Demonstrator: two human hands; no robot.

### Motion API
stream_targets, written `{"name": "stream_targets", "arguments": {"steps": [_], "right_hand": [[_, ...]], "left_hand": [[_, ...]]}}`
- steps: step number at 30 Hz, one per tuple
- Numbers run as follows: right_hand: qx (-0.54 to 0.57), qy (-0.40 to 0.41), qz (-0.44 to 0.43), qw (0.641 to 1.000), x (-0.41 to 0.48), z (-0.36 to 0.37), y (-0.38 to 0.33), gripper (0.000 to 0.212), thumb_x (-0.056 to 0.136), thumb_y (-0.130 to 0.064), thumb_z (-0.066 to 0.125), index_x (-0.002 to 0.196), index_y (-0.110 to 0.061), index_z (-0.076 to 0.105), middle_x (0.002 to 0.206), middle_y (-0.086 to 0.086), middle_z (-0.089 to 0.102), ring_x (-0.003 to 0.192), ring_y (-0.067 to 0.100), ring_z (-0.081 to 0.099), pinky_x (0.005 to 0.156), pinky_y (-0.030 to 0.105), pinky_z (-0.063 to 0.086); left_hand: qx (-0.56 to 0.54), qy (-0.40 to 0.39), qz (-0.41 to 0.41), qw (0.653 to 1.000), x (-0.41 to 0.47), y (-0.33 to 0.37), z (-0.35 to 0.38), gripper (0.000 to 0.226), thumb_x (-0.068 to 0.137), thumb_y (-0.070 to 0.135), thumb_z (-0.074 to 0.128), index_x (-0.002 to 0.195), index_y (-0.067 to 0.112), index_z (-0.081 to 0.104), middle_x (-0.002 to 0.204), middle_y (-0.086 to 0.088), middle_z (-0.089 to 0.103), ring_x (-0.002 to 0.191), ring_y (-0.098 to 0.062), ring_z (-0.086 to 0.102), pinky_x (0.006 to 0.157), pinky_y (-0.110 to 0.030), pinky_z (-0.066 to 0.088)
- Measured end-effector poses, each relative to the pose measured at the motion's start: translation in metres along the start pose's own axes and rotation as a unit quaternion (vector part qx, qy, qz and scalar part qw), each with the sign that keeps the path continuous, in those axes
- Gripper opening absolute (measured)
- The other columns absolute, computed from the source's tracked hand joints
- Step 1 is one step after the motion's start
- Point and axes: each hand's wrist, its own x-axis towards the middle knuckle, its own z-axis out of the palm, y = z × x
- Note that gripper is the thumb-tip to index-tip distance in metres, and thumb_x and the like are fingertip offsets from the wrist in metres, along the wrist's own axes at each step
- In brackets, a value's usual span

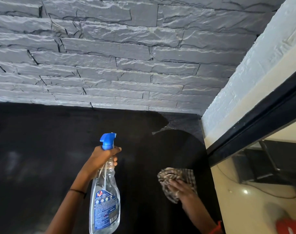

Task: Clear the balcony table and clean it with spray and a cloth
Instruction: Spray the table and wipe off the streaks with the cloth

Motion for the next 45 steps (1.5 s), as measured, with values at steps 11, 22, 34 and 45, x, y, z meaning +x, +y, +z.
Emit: {"name": "stream_targets", "arguments": {"steps": [11,22,34,45], "right_hand": [[0.038,0.03,0.21,0.976,0.193,-0.042,0.033,0.043,0.094,-0.004,0.029,0.132,0.002,0.048,0.139,0.019,0.045,0.131,0.029,0.04,0.113,0.026,0.02],[0.022,-0.029,-0.051,0.998,0.101,0.008,-0.047,0.049,0.072,-0.018,0.033,0.095,-0.026,0.075,0.112,-0.013,0.067,0.109,0.007,0.06,0.095,0.015,0.042],[0.049,0.101,0.151,0.982,0.036,-0.045,0.075,0.049,0.083,-0.001,0.045,0.128,-0.017,0.057,0.134,0.009,0.052,0.127,0.003,0.037,0.11,0.006,0.011],[0.012,0.082,0.212,0.974,0.083,-0.054,0.08,0.049,0.088,0.003,0.044,0.136,-0.01,0.048,0.144,0.01,0.041,0.138,0.021,0.031,0.115,0.023,0.015]], "left_hand": [[-0.003,0.009,-0.016,1.0,-0.01,-0.004,-0.013,0.012,0.084,0.01,0.068,0.081,0.004,0.057,0.053,-0.008,0.051,0.045,-0.019,0.05,0.047,-0.028,0.045],[0.012,0.022,0.003,1.0,-0.002,0.007,-0.011,0.016,0.085,0.008,0.067,0.073,0.006,0.056,0.05,-0.007,0.049,0.04,-0.018,0.048,0.043,-0.025,0.042],[0.091,-0.075,0.006,0.993,0.045,0.034,0.072,0.017,0.084,0.01,0.068,0.076,0.008,0.054,0.05,-0.006,0.053,0.04,-0.018,0.051,0.043,-0.025,0.044],[0.108,-0.069,0.01,0.992,0.093,0.069,0.134,0.014,0.082,0.004,0.064,0.074,0.005,0.052,0.051,-0.007,0.052,0.038,-0.016,0.051,0.04,-0.024,0.045]]}}
